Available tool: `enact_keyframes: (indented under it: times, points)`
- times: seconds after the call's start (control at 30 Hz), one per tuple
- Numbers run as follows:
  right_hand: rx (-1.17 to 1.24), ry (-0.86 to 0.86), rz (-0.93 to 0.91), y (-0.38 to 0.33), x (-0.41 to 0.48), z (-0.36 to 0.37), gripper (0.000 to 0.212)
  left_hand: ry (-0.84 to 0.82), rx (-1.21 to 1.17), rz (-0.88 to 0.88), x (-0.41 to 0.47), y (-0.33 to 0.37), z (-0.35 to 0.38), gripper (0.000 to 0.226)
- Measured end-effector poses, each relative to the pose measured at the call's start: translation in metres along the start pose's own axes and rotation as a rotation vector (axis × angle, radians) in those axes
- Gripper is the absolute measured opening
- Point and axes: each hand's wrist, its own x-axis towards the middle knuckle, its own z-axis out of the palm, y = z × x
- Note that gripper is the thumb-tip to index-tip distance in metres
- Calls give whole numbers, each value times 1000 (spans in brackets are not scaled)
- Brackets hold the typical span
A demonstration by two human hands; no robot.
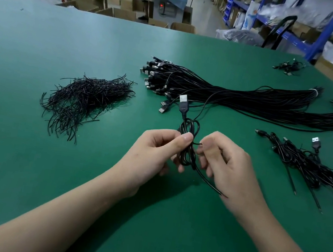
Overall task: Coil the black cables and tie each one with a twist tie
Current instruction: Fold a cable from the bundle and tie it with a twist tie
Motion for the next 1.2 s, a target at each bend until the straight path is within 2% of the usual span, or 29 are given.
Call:
enact_keyframes:
  times: [0.2,0.3,0.4,0.47,0.57,0.67,0.8,1.0,1.1,1.2]
  points:
    - [-13,-35,75,-1,0,0,15,123,203,80,-1,-2,3,38]
    - [-71,-27,89,0,0,-1,11,152,307,100,-1,-2,2,40]
    - [-109,-12,115,1,1,-3,12,136,315,82,0,-5,2,49]
    - [-161,22,116,2,4,-7,12,143,324,62,1,-7,1,46]
    - [-351,142,164,8,18,-30,12,139,341,70,1,-11,0,37]
    - [-734,211,261,21,35,-64,16,148,346,71,2,-14,-2,34]
    - [-1046,225,402,40,51,-105,22,156,373,77,3,-14,-1,34]
    - [-1187,123,686,53,59,-139,36,184,443,110,3,-14,-1,27]
    - [-1230,96,698,45,58,-140,33,228,541,126,5,-15,-1,18]
    - [-1272,108,600,32,57,-132,50,234,679,154,9,-14,-3,11]
